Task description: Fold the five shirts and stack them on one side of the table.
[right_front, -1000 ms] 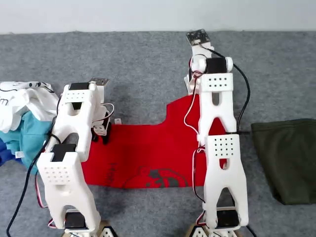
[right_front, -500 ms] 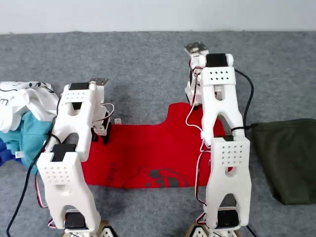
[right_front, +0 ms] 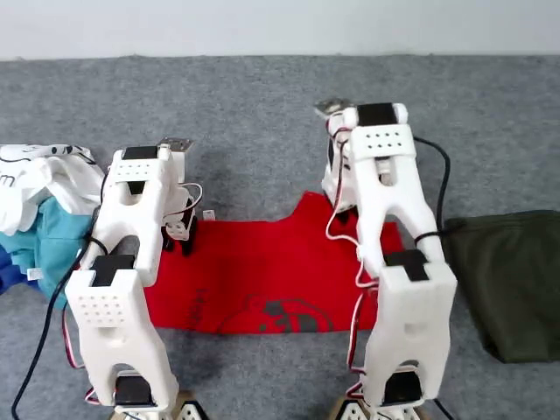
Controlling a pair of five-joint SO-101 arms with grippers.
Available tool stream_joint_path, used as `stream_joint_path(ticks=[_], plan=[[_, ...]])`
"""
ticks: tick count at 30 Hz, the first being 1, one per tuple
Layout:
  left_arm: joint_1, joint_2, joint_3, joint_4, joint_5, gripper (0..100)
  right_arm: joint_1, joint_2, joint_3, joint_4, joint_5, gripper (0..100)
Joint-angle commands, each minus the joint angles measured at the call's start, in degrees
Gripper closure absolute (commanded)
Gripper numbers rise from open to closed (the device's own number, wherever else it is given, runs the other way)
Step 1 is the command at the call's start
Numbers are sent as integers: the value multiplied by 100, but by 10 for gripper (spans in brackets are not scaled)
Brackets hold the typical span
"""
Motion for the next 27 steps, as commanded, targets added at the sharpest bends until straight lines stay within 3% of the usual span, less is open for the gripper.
stream_joint_path(ticks=[1,10,16,22,27], plan=[[35,149,-66,-202,26,888,-101,-927,598,207,185,988],[35,149,-66,-202,26,888,-84,-1930,3226,-1051,202,988],[35,158,-66,-202,26,888,-110,-2378,4070,-1587,316,980],[35,158,-66,-202,26,888,-207,-2554,3780,-1024,334,845],[35,158,-66,-202,26,888,-637,-2985,2716,75,404,839]])
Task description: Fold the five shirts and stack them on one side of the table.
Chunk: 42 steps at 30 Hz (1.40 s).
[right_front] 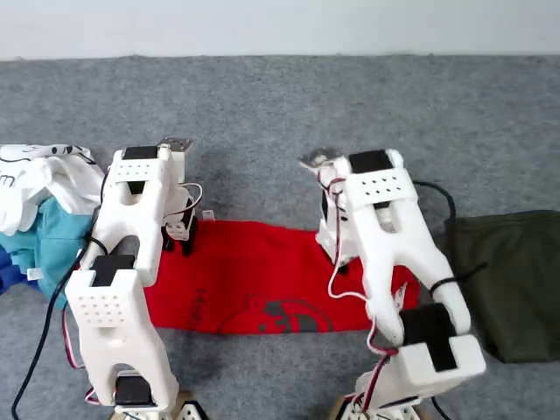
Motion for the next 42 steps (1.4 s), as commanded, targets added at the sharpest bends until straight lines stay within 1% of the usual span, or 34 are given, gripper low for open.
stream_joint_path(ticks=[1,2,4,6,10,13,16,19,22,26,28,31,33,35,39,42], plan=[[35,158,-66,-202,26,888,-180,-479,-826,549,105,839],[35,158,-66,-202,26,888,-180,-497,-949,514,97,839],[35,158,-66,-202,26,888,-163,-453,-914,66,79,839],[35,158,-66,-202,26,888,-171,-233,-607,-549,18,839],[35,158,-66,-202,26,888,-338,523,220,-1771,-431,839],[35,158,-66,-202,26,888,-444,1156,554,-2598,-492,840],[35,158,-66,-202,26,888,-462,1675,501,-3116,-492,840],[35,167,-66,-202,26,888,-435,1974,229,-3187,-484,840],[35,167,-66,-202,26,888,-470,1938,-97,-2765,-484,840],[35,167,-66,-202,26,888,-567,1499,-809,-1200,-492,840],[35,167,-66,-202,26,888,-558,1130,-1134,-620,-448,840],[35,167,-66,-202,26,888,-497,602,-1451,-40,-440,838],[35,167,-66,-202,26,888,-330,338,-1459,189,-440,838],[35,167,-66,-202,26,888,22,233,-1459,365,-440,838],[35,176,-66,-202,26,888,1086,242,-1451,505,-440,838],[9,141,-66,-202,44,888,1701,163,-1310,620,-440,840]])
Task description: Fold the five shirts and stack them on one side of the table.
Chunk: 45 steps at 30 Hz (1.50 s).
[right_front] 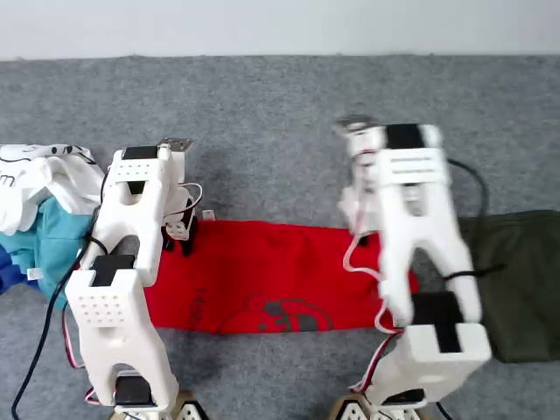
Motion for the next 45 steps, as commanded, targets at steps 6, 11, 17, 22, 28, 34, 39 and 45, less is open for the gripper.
stream_joint_path(ticks=[6,11,17,22,28,34,39,45], plan=[[-237,-527,-778,1029,62,885,963,-708,457,198,404,840],[-686,-1582,-804,1547,44,884,936,-1059,721,171,466,840],[-923,-2725,954,1538,-255,884,936,-1244,738,171,466,840],[-923,-2884,2062,1310,-519,884,919,-1235,738,171,466,840],[-923,-2514,2088,897,-519,884,919,-1235,738,163,466,840],[-967,-2040,1930,826,-545,884,919,-1235,747,163,466,840],[-1301,-1881,1367,835,-343,884,910,-1244,870,163,466,841],[-1433,-1354,1297,774,-484,885,910,-1244,1116,48,466,841]])
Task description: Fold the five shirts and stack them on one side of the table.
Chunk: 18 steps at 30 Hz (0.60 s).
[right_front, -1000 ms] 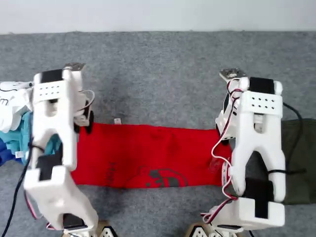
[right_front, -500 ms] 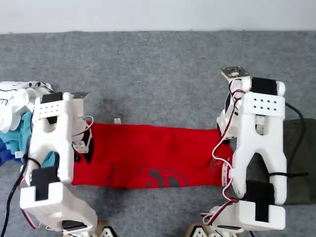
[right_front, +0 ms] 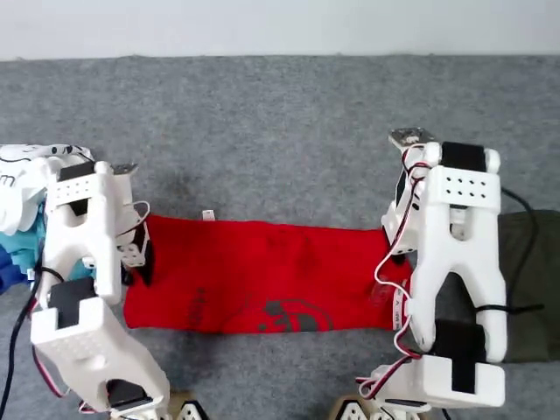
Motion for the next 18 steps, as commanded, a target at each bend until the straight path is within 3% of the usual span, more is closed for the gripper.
stream_joint_path(ticks=[1,7,13,18], plan=[[-53,281,-180,-185,-44,886,31,-233,-9,40,70,841],[-132,1046,-180,-756,97,889,31,-233,9,40,70,841],[-149,1371,-286,-800,97,890,31,-233,9,40,70,841],[-149,1407,-382,-809,105,972,31,-233,9,48,70,841]])
